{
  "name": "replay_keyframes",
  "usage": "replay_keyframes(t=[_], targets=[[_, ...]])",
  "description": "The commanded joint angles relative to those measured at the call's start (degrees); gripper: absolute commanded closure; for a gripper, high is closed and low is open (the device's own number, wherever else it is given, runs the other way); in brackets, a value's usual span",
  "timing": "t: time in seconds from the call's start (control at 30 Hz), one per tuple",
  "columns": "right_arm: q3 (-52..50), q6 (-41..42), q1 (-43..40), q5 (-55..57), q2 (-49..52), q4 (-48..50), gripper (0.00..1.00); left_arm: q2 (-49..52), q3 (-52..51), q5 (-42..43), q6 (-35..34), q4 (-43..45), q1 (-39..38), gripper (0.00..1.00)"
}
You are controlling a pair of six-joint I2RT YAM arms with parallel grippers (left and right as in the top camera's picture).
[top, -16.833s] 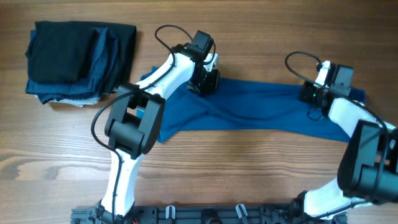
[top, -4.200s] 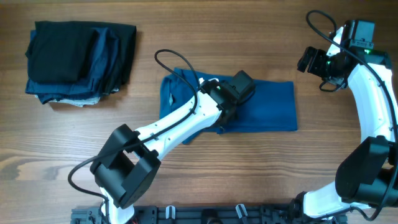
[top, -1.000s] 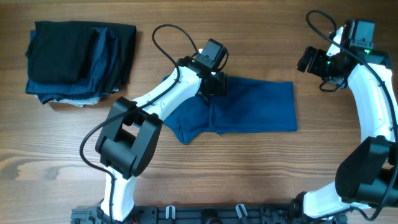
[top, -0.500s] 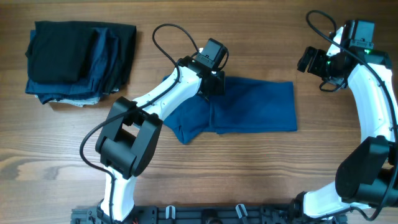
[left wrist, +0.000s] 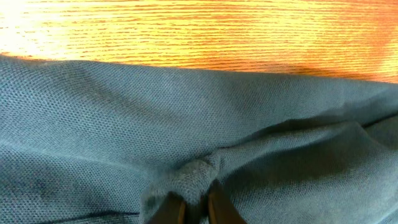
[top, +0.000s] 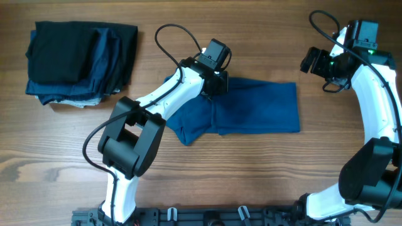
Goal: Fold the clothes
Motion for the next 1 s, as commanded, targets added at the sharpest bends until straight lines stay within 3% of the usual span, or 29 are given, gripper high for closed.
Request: replay_keyframes(t=[0.0,0.6,0.63,0.7,0.73,0.8,0.97], targets=[[0.3,-0.1,0.0,1.0,0.5,0.3,0.00,-1.4,0.1,0.1,0.1,0.3,0.0,0.95],[0.3,-0.1,0.0,1.0,0.5,0.3,0.00,-3.7,-0.2,-7.0,0.1,1.7,0.1,0.92],[0.3,-0.1,0.0,1.0,0.5,0.3,0.00,-3.3,-0.2,-7.0,0.1,1.7,0.1,0.89],[0.3,-0.1,0.0,1.0,0.5,0.3,0.00,-2.8,-0.2,-7.0,0.0,1.9,0.1,0.72],[0.3,-0.1,0.0,1.0,0.5,0.3,0.00,-2.3,-0.2,-7.0,0.0,1.9,0.1,0.58],[0.3,-0.1,0.0,1.0,0.5,0.3,0.00,-1.9,-0.2,-7.0,0.1,1.6,0.1,0.43],[0.3,-0.1,0.0,1.0,0.5,0.3,0.00,-4.8,1.4,-7.0,1.2,0.9,0.2,0.32]])
